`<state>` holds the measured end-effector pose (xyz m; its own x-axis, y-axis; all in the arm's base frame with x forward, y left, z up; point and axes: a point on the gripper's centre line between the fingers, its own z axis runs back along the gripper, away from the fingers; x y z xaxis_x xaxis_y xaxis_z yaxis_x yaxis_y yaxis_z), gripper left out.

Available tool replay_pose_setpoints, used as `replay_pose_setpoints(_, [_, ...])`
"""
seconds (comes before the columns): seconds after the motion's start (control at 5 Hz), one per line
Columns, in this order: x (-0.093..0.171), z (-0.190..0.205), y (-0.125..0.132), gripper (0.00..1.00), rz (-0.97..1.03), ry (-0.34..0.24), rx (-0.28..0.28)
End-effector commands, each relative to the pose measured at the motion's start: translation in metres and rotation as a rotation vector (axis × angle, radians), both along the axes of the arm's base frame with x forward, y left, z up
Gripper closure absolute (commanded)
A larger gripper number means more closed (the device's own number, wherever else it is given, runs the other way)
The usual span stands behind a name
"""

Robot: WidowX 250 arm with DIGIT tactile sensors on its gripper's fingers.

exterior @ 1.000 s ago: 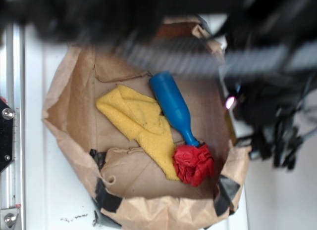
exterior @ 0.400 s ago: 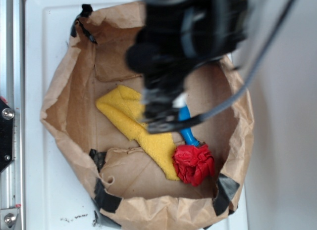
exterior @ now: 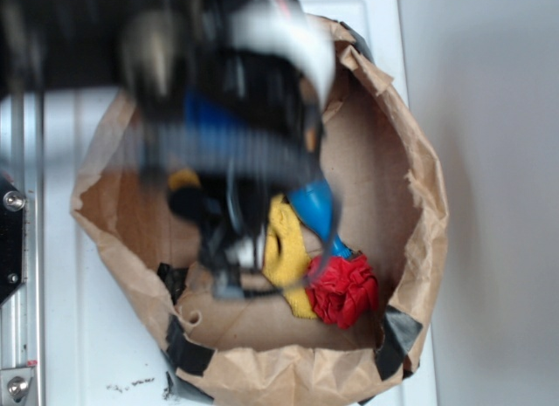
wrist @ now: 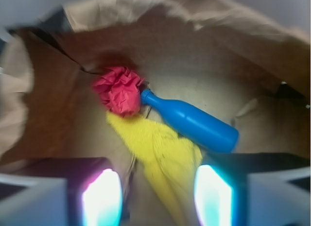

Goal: Grab the red paper.

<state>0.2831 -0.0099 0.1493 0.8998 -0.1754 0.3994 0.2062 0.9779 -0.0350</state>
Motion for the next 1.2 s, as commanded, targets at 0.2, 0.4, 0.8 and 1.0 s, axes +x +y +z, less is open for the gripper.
replay_pose_setpoints(0.2, [0.054, -0.029, -0.039, 0.00, -0.020, 0.033, 0.027])
replay_pose_setpoints(0.4, [0.063, -0.033, -0.034, 0.00, 0.024, -0.005, 0.037])
replay_pose_setpoints(0.8, [0.071, -0.032, -0.010, 0.00, 0.026, -0.005, 0.011])
replay_pose_setpoints(1.0, [0.063, -0.008, 0.014, 0.00, -0.010, 0.055, -0.065])
